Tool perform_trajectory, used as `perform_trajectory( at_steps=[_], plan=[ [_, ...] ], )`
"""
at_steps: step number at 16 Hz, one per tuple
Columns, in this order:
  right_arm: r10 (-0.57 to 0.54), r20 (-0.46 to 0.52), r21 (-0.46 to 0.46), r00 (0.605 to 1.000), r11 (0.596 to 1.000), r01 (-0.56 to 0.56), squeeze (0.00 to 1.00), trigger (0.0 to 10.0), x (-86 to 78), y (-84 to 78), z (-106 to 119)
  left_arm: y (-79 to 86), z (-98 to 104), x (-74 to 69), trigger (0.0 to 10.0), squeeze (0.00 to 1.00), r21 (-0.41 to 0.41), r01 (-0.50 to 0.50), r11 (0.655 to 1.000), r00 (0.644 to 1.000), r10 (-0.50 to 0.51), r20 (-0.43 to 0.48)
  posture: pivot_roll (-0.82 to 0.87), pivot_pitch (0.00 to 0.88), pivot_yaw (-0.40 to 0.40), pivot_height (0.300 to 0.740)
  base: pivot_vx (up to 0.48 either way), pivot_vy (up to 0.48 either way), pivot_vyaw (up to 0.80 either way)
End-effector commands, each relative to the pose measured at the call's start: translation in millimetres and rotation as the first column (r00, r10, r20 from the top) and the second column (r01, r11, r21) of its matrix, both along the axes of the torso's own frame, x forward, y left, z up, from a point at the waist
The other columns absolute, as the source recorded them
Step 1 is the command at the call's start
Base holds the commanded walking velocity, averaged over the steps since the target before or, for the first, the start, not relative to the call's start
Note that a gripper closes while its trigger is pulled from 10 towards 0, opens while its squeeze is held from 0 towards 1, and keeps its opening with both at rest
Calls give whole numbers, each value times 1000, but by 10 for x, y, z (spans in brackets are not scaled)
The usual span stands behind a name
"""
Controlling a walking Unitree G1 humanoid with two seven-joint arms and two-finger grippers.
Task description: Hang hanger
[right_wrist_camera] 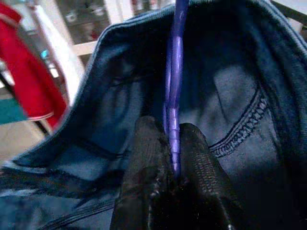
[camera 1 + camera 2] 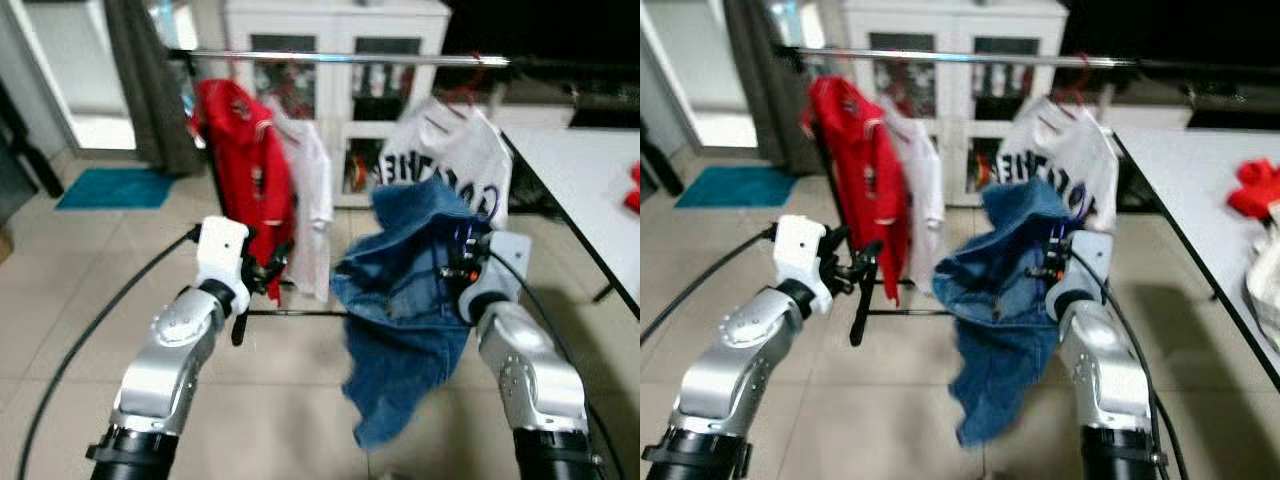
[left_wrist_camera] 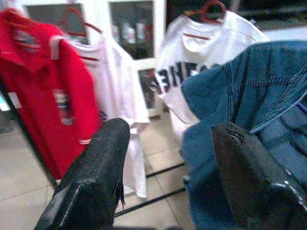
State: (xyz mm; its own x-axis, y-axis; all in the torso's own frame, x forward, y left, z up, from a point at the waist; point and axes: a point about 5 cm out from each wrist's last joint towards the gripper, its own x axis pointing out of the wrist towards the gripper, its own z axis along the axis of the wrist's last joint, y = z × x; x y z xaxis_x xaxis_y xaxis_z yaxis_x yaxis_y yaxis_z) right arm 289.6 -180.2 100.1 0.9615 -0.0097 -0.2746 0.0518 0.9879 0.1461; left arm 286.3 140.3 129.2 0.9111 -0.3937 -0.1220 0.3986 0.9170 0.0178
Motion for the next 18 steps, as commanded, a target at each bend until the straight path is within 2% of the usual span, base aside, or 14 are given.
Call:
perform_trajectory(
  at_steps=[1, 9, 18],
  plan=[
    [18, 58, 0, 998, 1000, -18, 0, 10000, 49, 61, 120, 65, 4, -5, 10000, 0, 12, -15, 1000, 1000, 15, 2, -66, 2, 4, 740, 341, 0, 0],
    [78, 74, 2, 994, 997, -78, 0, 10000, 65, 146, 146, 73, 3, -9, 10000, 0, 13, -20, 1000, 1000, 20, 2, -63, 1, 0, 740, 348, 0, 0],
    [51, 94, 22, 994, 998, -53, 0, 10000, 76, 98, 177, 61, 20, 3, 10000, 0, 25, -1, 1000, 1000, 0, 9, -63, 2, 11, 740, 360, 0, 0]
  ],
)
